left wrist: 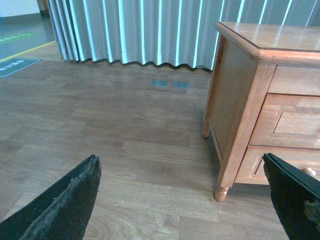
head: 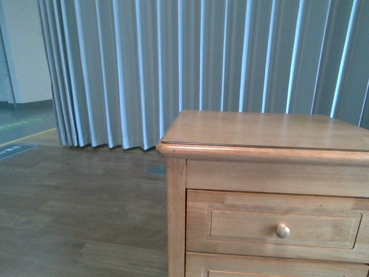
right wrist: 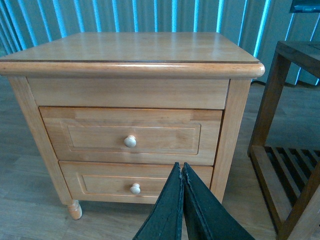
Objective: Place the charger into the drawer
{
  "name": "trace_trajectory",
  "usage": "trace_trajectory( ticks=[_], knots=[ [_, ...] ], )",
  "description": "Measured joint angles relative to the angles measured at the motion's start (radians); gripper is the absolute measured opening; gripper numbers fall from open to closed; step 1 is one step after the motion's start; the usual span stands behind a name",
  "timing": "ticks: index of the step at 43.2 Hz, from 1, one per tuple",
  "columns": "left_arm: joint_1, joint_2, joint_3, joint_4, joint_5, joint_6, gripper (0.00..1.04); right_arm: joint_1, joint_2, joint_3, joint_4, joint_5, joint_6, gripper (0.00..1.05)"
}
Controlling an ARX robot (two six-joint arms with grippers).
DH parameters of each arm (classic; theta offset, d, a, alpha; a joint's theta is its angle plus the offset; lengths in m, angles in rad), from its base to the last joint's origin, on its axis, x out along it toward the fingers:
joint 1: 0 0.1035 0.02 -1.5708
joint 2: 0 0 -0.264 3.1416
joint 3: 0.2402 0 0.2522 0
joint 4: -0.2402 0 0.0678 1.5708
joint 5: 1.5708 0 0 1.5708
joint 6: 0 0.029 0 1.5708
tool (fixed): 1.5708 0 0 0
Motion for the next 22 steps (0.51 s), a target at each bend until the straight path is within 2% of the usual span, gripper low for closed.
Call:
trace_trajectory(
  ticks=[22],
  knots=[
    [0.0, 0.0, 0.0, 0.0, 0.0, 0.0, 0.99, 0.0, -0.18, 0.0, -0.179, 0.0, 0.0, 0.02]
  ],
)
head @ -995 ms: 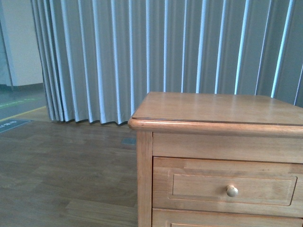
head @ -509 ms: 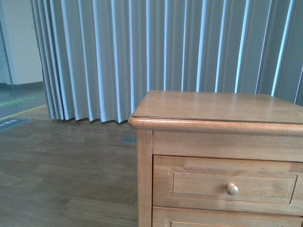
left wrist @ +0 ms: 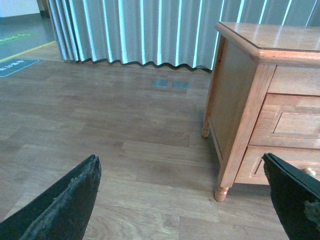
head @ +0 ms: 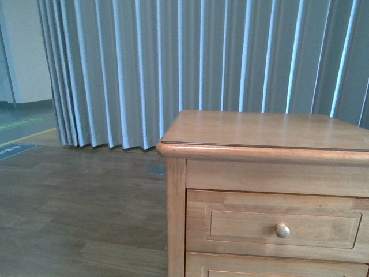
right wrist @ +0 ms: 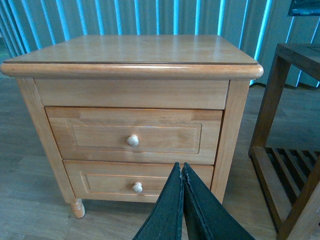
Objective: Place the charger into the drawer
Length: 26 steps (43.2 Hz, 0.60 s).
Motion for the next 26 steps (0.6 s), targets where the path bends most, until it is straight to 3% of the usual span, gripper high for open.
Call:
trace_trajectory(
  ticks=[3, 6, 20, 26],
  knots=[
    [0.0, 0.0, 0.0, 0.0, 0.0, 0.0, 0.99, 0.0, -0.032, 0.0, -0.033, 0.0, 0.0, 0.02],
    [0.0, 0.0, 0.0, 0.0, -0.002, 0.0, 0.99, 0.0, -0.135, 0.001, -0.169, -0.001, 0.0, 0.02],
    [0.0, 0.0, 0.0, 0.0, 0.0, 0.0, 0.99, 0.0, -0.177, 0.001, -0.183, -0.001, 0.0, 0.02],
    [0.0, 0.0, 0.0, 0.0, -0.001, 0.0, 0.99, 0.0, -0.177, 0.001, -0.183, -0.001, -0.001, 0.2]
  ],
)
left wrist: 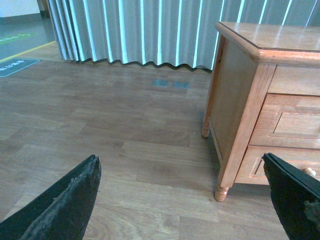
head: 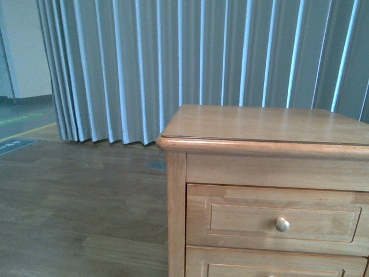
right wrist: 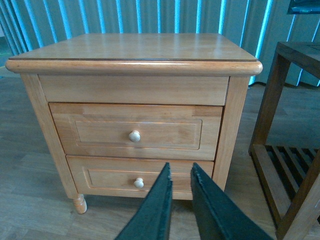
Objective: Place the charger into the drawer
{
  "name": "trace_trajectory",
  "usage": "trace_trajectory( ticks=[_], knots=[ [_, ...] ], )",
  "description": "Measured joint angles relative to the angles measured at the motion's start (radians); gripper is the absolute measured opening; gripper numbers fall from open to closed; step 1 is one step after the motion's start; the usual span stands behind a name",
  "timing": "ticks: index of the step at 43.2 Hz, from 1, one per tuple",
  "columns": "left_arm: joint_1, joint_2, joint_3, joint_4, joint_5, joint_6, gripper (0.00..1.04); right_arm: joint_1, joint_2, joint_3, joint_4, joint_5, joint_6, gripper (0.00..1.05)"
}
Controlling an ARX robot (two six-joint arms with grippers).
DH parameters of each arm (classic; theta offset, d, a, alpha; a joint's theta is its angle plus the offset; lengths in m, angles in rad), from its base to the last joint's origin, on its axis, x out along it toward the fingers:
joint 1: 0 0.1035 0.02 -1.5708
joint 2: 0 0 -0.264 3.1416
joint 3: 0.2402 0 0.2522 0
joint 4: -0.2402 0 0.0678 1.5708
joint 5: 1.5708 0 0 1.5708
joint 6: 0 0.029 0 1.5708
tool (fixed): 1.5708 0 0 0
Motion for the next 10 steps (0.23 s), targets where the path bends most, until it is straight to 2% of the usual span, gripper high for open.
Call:
trace_trajectory(
  ticks=[10],
  knots=[
    [0.0, 0.0, 0.0, 0.0, 0.0, 0.0, 0.99, 0.0, 0.0, 0.0, 0.0, 0.0, 0.0, 0.56]
  ],
)
